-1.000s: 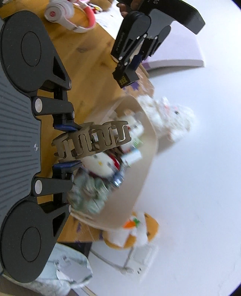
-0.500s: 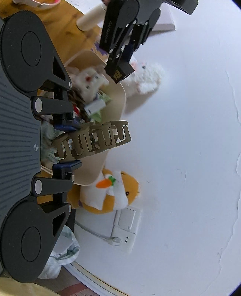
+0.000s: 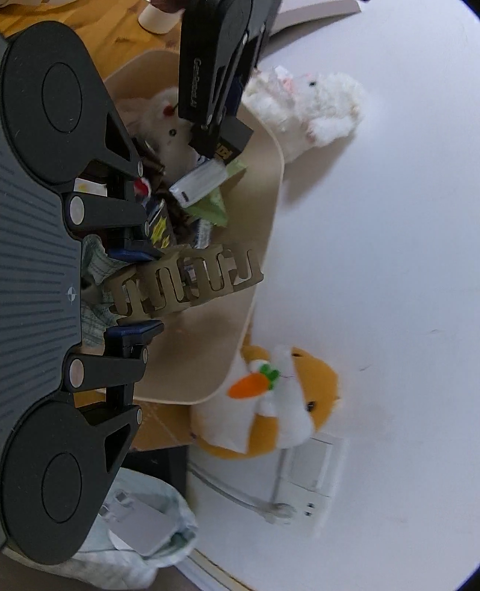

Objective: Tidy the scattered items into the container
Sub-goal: 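Carry the black box and claw clip over the basket and open both tools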

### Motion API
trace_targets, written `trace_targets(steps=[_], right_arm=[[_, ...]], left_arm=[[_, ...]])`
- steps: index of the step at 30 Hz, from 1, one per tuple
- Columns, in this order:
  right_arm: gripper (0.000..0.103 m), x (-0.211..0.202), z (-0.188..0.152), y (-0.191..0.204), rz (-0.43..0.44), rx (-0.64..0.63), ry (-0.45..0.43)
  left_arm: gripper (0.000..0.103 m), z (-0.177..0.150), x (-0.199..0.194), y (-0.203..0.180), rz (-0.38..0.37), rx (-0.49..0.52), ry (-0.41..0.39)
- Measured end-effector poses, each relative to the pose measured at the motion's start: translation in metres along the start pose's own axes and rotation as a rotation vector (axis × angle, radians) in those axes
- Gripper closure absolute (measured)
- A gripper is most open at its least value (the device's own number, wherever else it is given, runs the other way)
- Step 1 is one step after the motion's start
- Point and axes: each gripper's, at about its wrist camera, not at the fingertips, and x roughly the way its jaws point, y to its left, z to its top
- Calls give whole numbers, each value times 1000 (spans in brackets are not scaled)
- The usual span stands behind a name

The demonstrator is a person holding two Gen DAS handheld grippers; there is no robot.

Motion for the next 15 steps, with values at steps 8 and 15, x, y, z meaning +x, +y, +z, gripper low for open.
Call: trace_targets(steps=[8, 15], right_arm=[[34, 0, -5, 7, -14, -41, 18], [0, -27, -7, 12, -4, 10, -18]], left_arm=[[29, -9, -6, 5, -3, 19, -23], [29, -22, -21, 13, -21, 2, -1]])
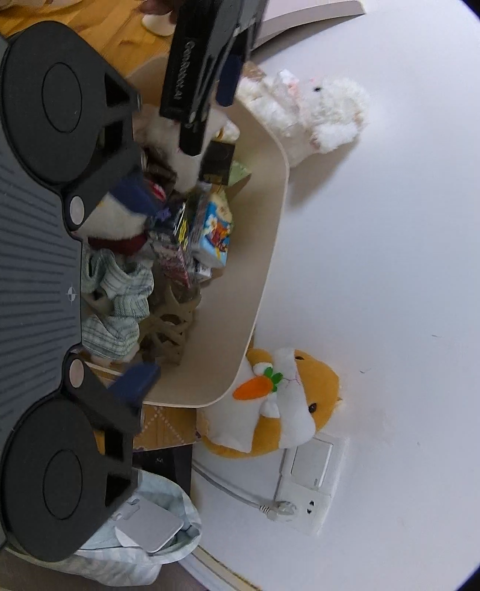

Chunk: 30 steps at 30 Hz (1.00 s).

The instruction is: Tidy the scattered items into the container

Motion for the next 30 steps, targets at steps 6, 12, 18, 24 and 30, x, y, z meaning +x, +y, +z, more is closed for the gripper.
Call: trace_targets(steps=[6, 12, 18, 24, 30], right_arm=[[0, -30, -12, 6, 26, 137, 61], [0, -68, -28, 23, -6, 168, 80], [0, -110, -53, 36, -14, 262, 56], [0, -157, -73, 65, -40, 210, 46], [0, -204, -93, 91, -38, 164, 15]], left_arm=[[29, -19, -35, 5, -26, 0, -7], [29, -43, -89, -5, -26, 93, -75], [29, -73, -138, -7, -41, 106, -95], [29, -108, -179, -8, -65, 154, -108], [29, -139, -220, 0, -90, 162, -114]])
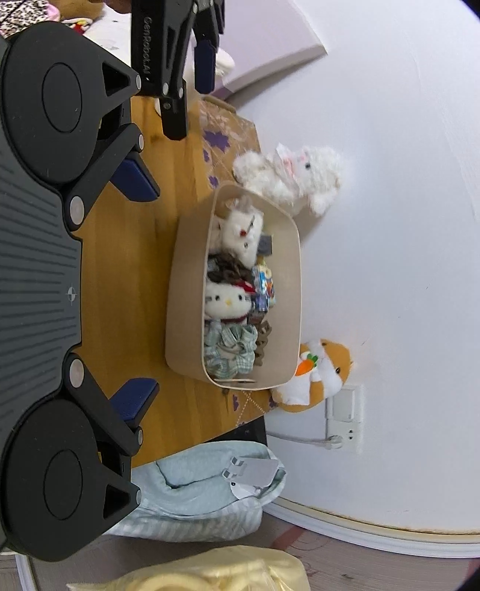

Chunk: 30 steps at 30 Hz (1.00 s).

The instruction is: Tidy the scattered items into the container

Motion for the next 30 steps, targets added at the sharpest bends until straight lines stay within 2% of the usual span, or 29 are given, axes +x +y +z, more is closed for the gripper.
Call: trace_targets(steps=[5, 11, 21, 30], right_arm=[[0, -31, -25, 17, -3, -15, -2], [0, -56, -52, 38, 1, -25, 9], [0, -89, -82, 43, 10, 8, 24], [0, -107, -96, 39, -17, 35, 19]], left_arm=[[29, -23, -37, 3, -70, -12, -4], [29, -53, -70, 2, -73, 0, -10], [29, -89, -102, 1, -117, 10, 29], [29, -98, -116, 0, -127, 35, 40]])
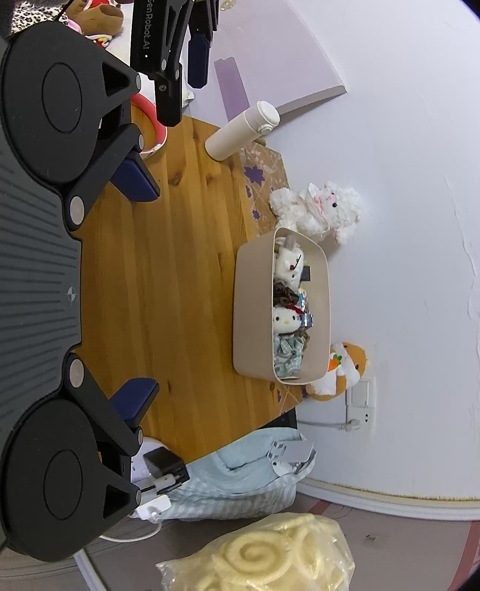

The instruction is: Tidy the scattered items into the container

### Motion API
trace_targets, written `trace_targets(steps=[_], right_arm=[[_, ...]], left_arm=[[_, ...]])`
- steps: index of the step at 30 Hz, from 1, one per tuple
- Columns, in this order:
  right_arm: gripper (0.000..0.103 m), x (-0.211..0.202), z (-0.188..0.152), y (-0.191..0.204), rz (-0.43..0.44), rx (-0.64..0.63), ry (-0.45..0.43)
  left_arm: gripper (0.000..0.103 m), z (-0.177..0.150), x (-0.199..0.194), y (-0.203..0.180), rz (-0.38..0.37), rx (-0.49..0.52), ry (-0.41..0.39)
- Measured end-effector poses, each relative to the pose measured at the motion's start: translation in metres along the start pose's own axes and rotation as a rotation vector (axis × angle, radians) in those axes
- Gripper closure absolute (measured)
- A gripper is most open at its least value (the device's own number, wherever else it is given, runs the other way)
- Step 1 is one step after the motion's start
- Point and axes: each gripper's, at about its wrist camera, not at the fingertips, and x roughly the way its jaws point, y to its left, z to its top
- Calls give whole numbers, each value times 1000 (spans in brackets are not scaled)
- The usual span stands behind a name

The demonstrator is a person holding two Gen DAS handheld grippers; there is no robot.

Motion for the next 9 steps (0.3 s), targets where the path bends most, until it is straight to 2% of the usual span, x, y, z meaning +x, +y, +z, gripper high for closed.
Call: trace_targets(steps=[9], right_arm=[[0, -5, -4, -2, -18, 2, -3]], left_arm=[[29, -2, -1, -4, -28, 32, -3]])
